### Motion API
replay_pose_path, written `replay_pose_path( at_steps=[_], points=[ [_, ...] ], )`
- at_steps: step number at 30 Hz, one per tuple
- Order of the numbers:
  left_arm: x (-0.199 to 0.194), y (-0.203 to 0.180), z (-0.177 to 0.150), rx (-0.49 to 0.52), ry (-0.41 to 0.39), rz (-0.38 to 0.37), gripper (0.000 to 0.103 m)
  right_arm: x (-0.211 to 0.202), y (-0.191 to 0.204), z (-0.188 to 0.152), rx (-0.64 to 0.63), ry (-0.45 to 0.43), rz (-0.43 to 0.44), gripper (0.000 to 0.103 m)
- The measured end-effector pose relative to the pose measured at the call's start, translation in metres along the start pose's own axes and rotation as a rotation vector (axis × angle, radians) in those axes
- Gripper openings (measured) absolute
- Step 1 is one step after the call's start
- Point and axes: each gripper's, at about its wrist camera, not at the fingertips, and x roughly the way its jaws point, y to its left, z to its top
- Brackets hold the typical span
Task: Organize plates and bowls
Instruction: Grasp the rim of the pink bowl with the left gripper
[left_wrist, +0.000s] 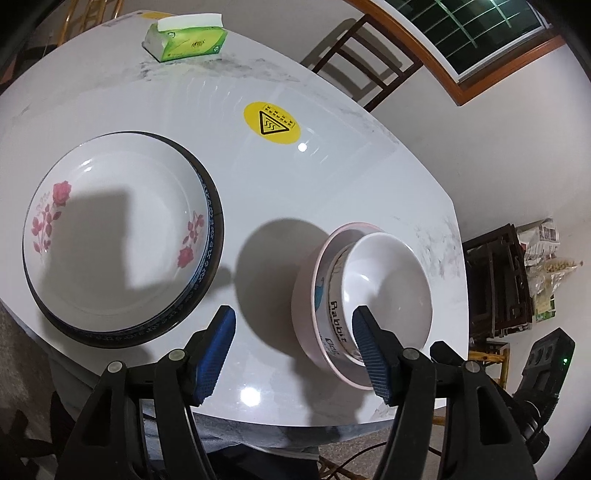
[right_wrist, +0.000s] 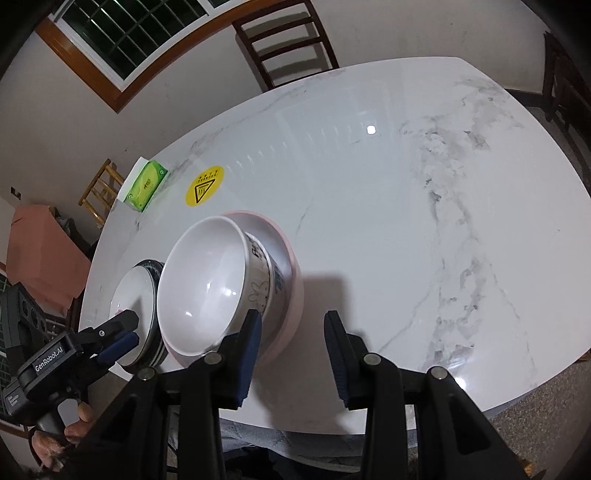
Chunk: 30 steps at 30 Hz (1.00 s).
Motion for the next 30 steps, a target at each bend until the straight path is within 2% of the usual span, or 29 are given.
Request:
replay_pose_path(
  at_steps=[12,24,30],
  points=[
    [0.004,0.002,0.004,-0.005,0.019,-0.008,0.068,0.008,-0.006,0.002,0.028,0.025,-0.013,0.036],
    [0.011,0.003,0.005,0.001,0.032,0.089,0.071,0.014,-0.005,0.003,0.021,0.035,-0.039,0.036],
    [0.02,0.003,0.007,0.0,0.043,0.111,0.071,0.02,-0.006,0.005,0.026,0.045,-0.05,0.036]
  ],
)
